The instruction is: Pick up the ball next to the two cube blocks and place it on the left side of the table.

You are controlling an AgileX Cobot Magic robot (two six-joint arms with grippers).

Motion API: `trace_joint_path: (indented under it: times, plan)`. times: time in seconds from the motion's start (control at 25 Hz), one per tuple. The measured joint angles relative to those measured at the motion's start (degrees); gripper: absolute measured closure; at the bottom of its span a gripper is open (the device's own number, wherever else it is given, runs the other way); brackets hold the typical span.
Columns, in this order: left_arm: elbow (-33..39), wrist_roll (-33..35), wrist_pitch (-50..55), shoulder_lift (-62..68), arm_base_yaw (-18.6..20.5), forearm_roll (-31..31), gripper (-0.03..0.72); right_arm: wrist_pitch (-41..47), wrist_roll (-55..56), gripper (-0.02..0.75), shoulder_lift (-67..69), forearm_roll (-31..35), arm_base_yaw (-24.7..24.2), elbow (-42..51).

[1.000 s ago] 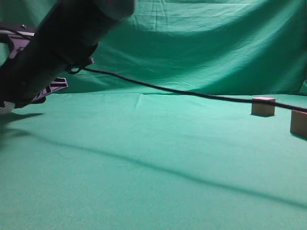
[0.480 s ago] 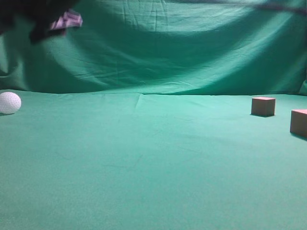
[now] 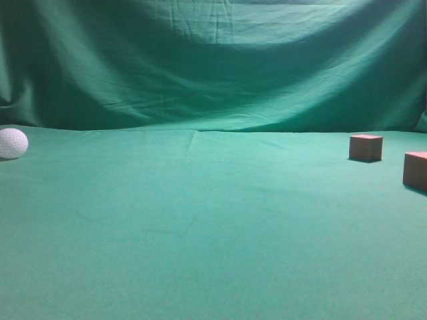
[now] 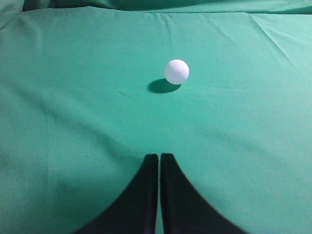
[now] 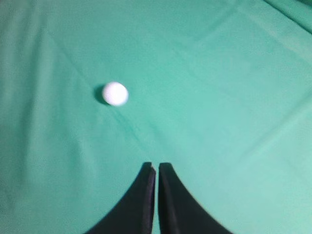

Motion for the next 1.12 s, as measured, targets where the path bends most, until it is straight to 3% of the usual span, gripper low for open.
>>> trace_joint_path:
  times: [0.12,0.32,0.52,0.76,1.12]
  plan:
    - [0.0,0.0,0.0,0.0,0.0,0.0,0.688,1.2,2.0,0.738,-6.2,-5.4,-0.8,0.2]
    - [0.0,0.0,0.0,0.0,0.0,0.0,0.688,1.4,3.6,0.738,-18.7,-7.9,-2.5,6.2]
    - [0.0,0.0,0.0,0.0,0.0,0.0,0.688,0.7,4.8,0.738,-31.5,-7.8,-2.5,22.9]
    - [0.0,0.0,0.0,0.0,0.0,0.0,0.688,-10.6,7.0,0.738,-46.8,-7.8,-2.5,47.3]
    - [0.0,0.0,0.0,0.0,0.0,0.0,0.688,-16.2,7.6,0.738,-62.9,-10.3,-2.5,70.1]
